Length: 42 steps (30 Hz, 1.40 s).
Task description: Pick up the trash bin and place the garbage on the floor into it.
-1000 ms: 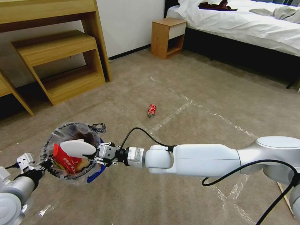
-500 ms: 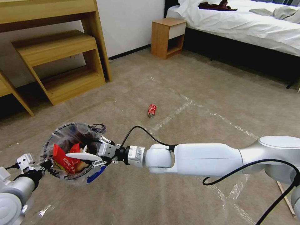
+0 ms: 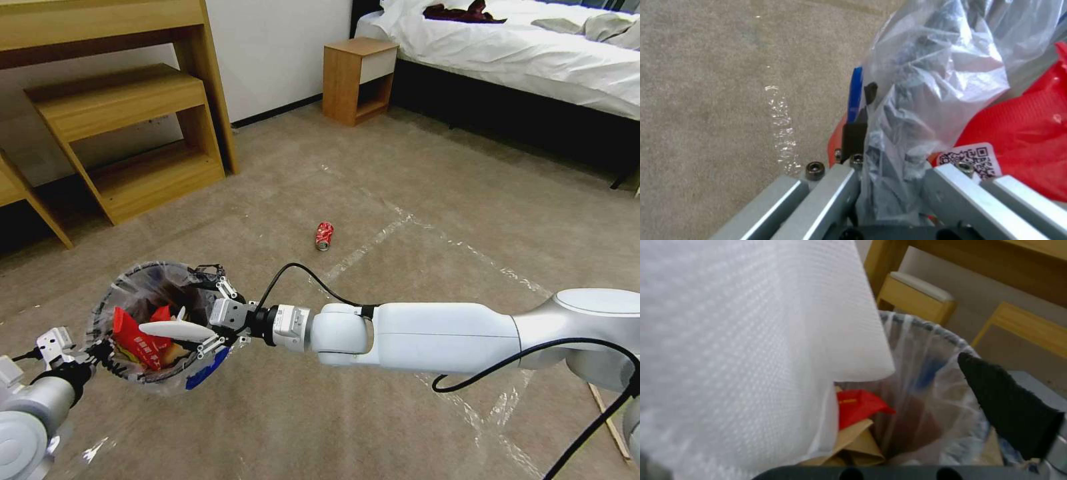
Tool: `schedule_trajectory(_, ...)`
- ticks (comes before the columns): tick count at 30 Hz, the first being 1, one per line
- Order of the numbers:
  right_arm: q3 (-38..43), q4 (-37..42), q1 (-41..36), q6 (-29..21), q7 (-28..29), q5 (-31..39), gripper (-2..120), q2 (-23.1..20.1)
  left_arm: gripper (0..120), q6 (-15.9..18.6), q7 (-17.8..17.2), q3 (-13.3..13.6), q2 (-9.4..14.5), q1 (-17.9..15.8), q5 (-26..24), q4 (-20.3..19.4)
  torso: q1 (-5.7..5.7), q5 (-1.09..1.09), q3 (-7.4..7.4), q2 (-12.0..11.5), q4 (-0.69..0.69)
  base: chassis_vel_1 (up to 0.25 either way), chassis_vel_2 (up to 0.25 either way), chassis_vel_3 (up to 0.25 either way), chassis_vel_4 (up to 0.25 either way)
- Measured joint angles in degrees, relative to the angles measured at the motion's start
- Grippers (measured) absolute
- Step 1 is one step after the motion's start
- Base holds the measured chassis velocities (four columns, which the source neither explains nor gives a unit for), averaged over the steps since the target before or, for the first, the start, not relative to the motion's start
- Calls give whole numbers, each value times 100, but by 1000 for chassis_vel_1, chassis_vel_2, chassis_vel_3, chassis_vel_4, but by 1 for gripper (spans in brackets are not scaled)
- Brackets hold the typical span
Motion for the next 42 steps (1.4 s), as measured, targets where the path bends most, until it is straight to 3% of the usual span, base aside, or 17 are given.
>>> schedule_trajectory(18,113,279,-11,96,-29,250,100,-88,1,122,-83,-14,48,-47,-158,155,0,0,0,0,0,0,0,0,0)
schedule_trajectory(32,355,289,-32,193,-110,245,100,-205,1,771,-608,-187,263,79,-1029,-85,0,1,0,0,0,0,0,0,0)
schedule_trajectory(42,511,314,-69,265,-192,245,100,-310,1,962,-883,-205,315,166,-1356,-209,0,1,0,0,0,0,0,0,0)
